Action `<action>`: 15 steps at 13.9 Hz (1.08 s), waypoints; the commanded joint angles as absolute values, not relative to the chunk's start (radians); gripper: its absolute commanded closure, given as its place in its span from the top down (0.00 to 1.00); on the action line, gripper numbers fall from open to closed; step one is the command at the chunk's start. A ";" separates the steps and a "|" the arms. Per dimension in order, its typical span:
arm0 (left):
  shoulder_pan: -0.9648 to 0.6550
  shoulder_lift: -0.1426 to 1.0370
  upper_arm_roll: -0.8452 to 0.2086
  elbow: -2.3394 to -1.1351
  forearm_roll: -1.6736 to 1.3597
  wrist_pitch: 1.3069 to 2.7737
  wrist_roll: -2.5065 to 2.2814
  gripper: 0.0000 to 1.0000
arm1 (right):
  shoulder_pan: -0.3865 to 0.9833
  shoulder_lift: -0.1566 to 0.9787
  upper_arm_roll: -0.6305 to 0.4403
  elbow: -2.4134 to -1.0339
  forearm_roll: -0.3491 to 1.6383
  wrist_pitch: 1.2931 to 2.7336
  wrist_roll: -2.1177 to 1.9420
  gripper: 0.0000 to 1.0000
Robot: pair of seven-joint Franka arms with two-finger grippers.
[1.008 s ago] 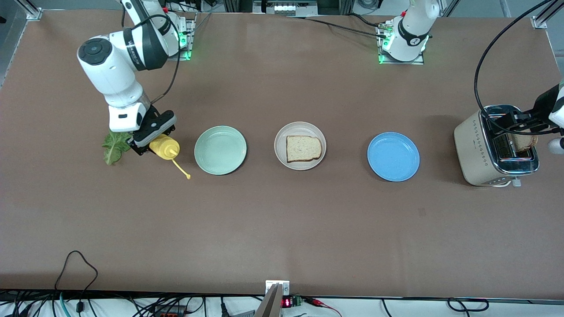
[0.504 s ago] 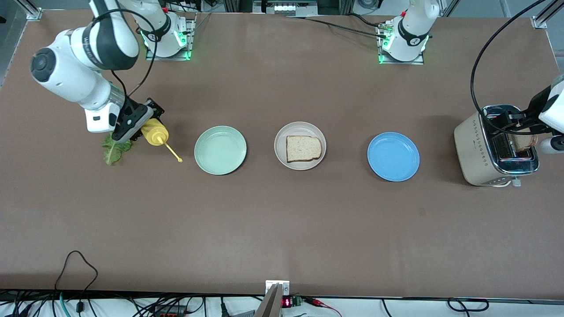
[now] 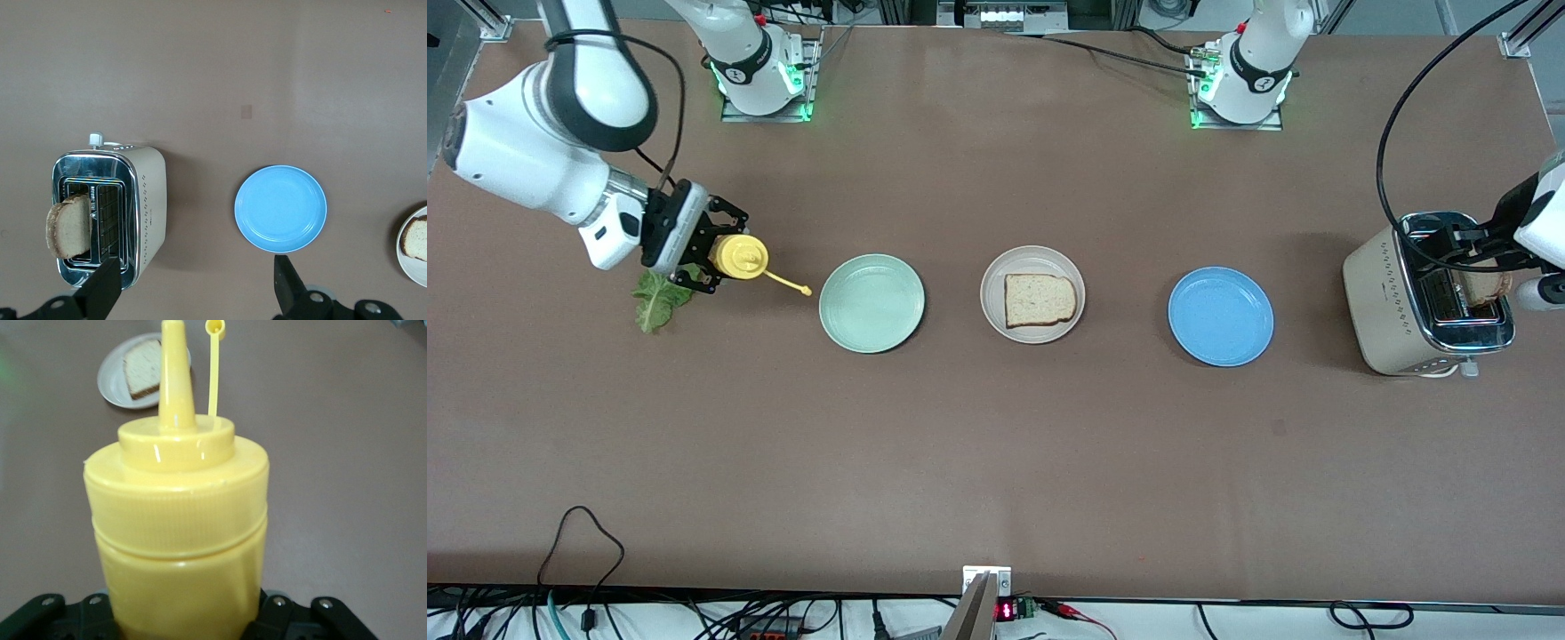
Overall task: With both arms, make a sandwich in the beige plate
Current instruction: 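Lower the squeeze bottle upright onto the table beside the lettuce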
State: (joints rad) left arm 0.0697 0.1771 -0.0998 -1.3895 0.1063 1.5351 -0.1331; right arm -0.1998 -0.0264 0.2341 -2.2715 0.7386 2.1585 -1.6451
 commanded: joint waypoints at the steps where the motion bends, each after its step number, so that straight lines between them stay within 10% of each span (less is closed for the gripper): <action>1: 0.069 0.163 -0.103 -1.407 0.133 1.546 -0.132 1.00 | -0.308 0.006 0.250 -2.263 0.898 2.039 -1.904 0.00; 15: 0.074 0.161 -0.113 -1.407 0.132 1.542 -0.124 1.00 | -0.422 0.340 0.241 -2.235 1.229 1.899 -2.555 0.00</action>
